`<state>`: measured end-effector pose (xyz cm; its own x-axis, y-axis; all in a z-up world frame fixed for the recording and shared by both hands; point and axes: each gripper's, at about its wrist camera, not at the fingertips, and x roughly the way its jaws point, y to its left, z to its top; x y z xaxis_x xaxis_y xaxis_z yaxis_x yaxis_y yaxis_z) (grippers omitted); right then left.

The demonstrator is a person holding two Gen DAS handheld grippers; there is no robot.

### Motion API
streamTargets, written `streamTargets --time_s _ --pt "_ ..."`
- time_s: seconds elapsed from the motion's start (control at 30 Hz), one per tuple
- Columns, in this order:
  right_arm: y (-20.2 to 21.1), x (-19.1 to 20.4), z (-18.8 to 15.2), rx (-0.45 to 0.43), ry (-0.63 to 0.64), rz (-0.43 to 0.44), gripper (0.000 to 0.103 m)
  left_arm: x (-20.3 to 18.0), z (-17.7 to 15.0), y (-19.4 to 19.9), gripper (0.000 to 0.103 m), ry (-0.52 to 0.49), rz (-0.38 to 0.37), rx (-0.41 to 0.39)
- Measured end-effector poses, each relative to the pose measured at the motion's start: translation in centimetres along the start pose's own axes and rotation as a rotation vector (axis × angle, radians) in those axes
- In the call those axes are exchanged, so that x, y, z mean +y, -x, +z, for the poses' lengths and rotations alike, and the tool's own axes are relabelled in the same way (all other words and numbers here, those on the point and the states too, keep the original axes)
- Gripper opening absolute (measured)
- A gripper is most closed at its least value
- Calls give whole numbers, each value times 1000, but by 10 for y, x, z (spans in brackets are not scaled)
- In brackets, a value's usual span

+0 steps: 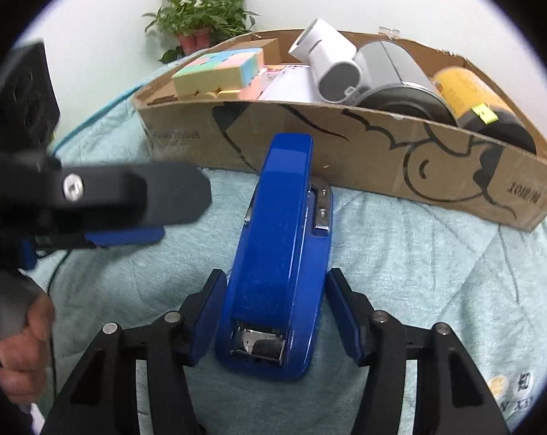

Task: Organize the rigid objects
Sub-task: 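Grasp the blue stapler with the right gripper while the left gripper clamps it, then lift the blue stapler into the box beside the game box and release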

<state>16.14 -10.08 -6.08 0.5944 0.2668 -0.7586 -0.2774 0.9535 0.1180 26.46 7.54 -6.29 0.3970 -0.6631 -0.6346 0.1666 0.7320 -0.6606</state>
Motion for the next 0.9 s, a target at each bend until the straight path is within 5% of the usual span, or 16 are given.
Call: streamTargets --time_s 0.33,0.37,0.43,0.53,0.9 --pt "5 -42 -3 62 -285 343 56 -10 -12 -21 98 -21 -54 52" --pt "6 -44 -6 68 -306 374 56 -11 -13 -21 95 -25 -61 58" --pt "6 -44 -10 76 -330 413 56 -12 -15 -26 66 -23 -74 86" --pt "7 -40 -12 77 -317 429 56 -16 -19 -28 45 -31 -109 119" --pt "28 -22 17 -16 -218 466 55 -57 -4 11 42 -114 -88 3"
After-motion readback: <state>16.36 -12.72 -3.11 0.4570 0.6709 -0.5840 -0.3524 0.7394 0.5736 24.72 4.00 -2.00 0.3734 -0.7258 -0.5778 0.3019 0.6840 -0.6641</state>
